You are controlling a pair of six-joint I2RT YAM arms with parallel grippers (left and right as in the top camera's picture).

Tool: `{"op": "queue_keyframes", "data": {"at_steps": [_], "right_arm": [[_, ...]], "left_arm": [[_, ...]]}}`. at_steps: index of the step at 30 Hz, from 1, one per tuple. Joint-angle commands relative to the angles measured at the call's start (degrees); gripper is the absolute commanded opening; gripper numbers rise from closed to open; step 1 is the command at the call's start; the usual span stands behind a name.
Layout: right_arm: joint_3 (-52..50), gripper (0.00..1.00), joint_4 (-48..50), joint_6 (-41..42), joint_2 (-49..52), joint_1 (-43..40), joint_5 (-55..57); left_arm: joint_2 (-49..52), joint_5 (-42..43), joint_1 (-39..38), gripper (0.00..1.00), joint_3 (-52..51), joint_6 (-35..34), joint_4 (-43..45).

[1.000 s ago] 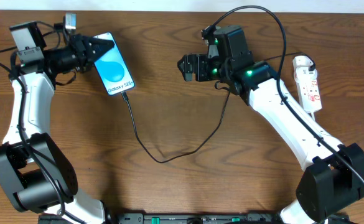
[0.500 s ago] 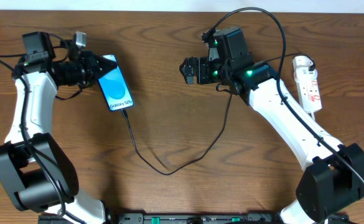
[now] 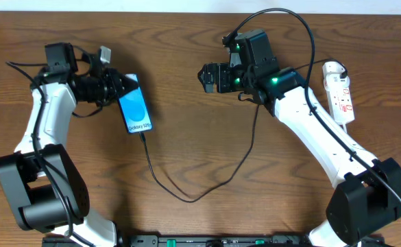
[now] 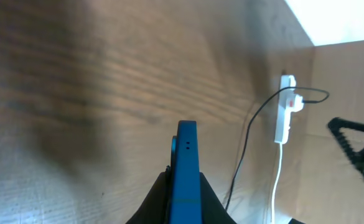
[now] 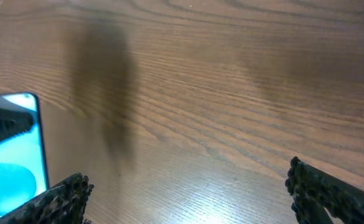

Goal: Plug charger to phone and switch on socket
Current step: 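Lower the left-held phone toward the table center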

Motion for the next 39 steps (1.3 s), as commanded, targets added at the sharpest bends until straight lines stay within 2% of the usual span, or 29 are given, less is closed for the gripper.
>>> {"op": "queue_keyframes", "data": {"at_steps": [1, 10, 24, 39], "right_arm": [[0.5, 0.99, -0.1, -0.9, -1.2, -0.1, 0.7], [0.5, 0.99, -0.1, -0.9, -1.2, -0.1, 0.7], [0.5, 0.99, -0.1, -0.9, -1.2, -0.1, 0.7], [0.5, 0.99, -0.1, -0.9, -1.2, 0.6, 0.7]], "left_arm": [[0.2, 0.7, -0.1, 0.07, -1.9, 1.2, 1.4], [0.2, -3.2, -0.1, 0.08, -6.6, 1.2, 2.5], [0.2, -3.9, -0.1, 0.08, -13.9, 1.2, 6.7], [0.2, -8.9, -0.2, 0.08, -15.0, 1.2, 6.7]]}}
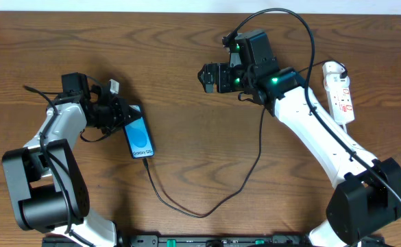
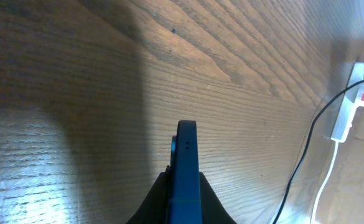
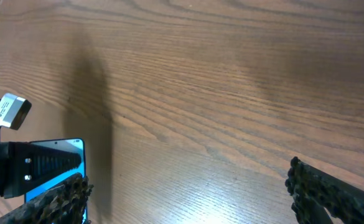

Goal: Plug charger to phone and switch on socket
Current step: 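Lower the left-held phone toward the table center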

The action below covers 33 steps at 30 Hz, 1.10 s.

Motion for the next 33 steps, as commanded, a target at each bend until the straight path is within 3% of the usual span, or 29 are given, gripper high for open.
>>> {"op": "queue_keyframes", "data": {"at_steps": [1, 33], "right_arm": [[0.5, 0.99, 0.0, -0.9, -1.2, 0.6, 0.7], [0.5, 0.99, 0.0, -0.9, -1.2, 0.6, 0.7]], "left_arm": [[0.2, -1.1, -0.2, 0.08, -0.5, 0.7, -0.2], [0.2, -3.1, -0.2, 0.07, -4.9, 0.8, 0.6]]}}
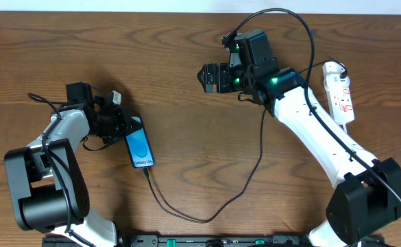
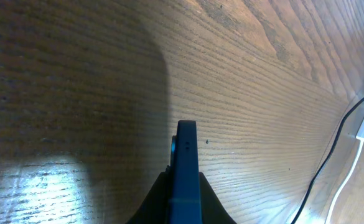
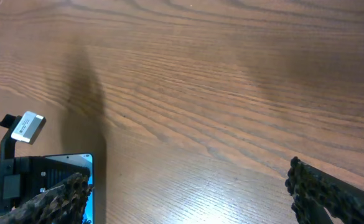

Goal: Plug charger to phone and switch on socket
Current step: 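Lower the left-held phone toward the table center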

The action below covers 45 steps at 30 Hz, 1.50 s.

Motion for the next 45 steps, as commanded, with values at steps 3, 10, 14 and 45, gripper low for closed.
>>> {"op": "queue_keyframes", "data": {"at_steps": [3, 10, 14, 45], "right_arm": [[0.5, 0.99, -0.1, -0.9, -1.2, 0.6, 0.7], [0.5, 0.99, 0.0, -0.9, -1.2, 0.6, 0.7], [0.5, 0.99, -0.1, -0.9, -1.2, 0.6, 0.7], [0.5, 0.99, -0.1, -0.9, -1.2, 0.6, 0.7]], "left_arm": [[0.2, -0.5, -0.2, 0.07, -0.4, 0.7, -0.5], [0.2, -2.4, -0.2, 0.07, -1.8, 0.8, -0.5], [0.2, -2.4, -0.2, 0.08, -2.5, 0.8, -0.3], [0.2, -4.8, -0.2, 0.27, -4.0, 0.7, 0.2]]}}
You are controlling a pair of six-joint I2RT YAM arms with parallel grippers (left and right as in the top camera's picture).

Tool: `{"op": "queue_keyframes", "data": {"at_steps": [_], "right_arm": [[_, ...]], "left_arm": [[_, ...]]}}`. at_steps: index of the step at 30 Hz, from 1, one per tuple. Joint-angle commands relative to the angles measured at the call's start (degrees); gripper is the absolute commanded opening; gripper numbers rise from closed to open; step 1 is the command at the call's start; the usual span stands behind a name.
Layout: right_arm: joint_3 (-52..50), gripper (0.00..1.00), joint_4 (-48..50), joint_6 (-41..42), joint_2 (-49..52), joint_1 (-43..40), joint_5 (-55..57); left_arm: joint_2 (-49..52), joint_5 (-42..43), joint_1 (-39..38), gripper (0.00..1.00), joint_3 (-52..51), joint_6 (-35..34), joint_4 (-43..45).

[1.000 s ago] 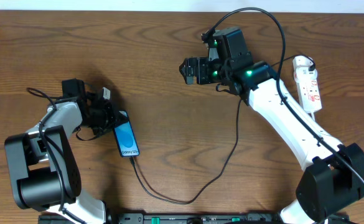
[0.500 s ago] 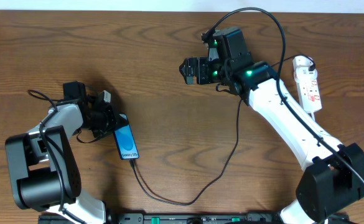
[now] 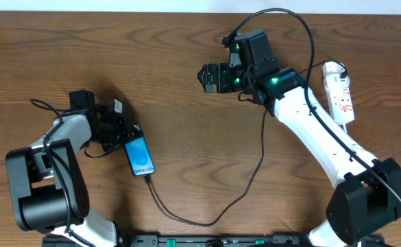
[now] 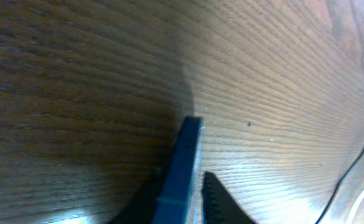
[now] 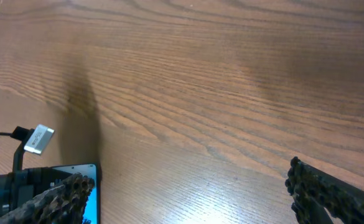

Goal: Plug charger to phone and switch on socket
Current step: 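Lower the left-held phone toward the table center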

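The phone (image 3: pixel 139 155), blue with its screen lit and facing up, lies on the table at the left with the black charger cable (image 3: pixel 207 221) plugged into its near end. The cable loops across the table toward the white power strip (image 3: pixel 340 92) at the far right. My left gripper (image 3: pixel 123 133) is at the phone's far end. In the left wrist view the phone (image 4: pixel 180 165) shows edge-on and tilted, with a gap between it and the right finger (image 4: pixel 222 204), so my left gripper (image 4: pixel 183 180) is open. My right gripper (image 3: pixel 210 77) hangs open and empty over the table's middle.
The bare wooden table (image 3: pixel 186 137) runs between the arms. The right wrist view shows my right gripper (image 5: pixel 194 202) above wood, with the phone's screen (image 5: pixel 91 199) at the lower left. The cable arches over the right arm (image 3: pixel 303 41).
The phone has come slightly nearer the front edge and now rests on the table. My left gripper's fingers have parted from it, and the phone sits tilted between them. The right arm has not moved.
My left gripper held the plugged-in phone raised at the far left. At each later moment it was lower and closer to the front, still gripped. Now the phone lies on the table and the left fingers have opened. The right gripper stayed open in place throughout.
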Motion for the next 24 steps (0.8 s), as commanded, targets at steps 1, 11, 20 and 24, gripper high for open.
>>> {"op": "queue_keyframes", "data": {"at_steps": [1, 11, 20, 24], "right_arm": [[0.5, 0.99, -0.1, -0.9, -1.2, 0.6, 0.7], [0.5, 0.99, 0.0, -0.9, -1.2, 0.6, 0.7], [0.5, 0.99, 0.0, -0.9, -1.2, 0.6, 0.7], [0.5, 0.99, 0.0, -0.9, -1.2, 0.6, 0.7]], "left_arm": [[0.2, -1.2, -0.2, 0.29, -0.4, 0.3, -0.3], [0.2, -1.2, -0.2, 0.41, -0.4, 0.3, -0.3], [0.2, -1.2, -0.2, 0.77, -0.4, 0.3, -0.3], [0.2, -1.3, -0.2, 0.85, -0.4, 0.3, -0.3]]}}
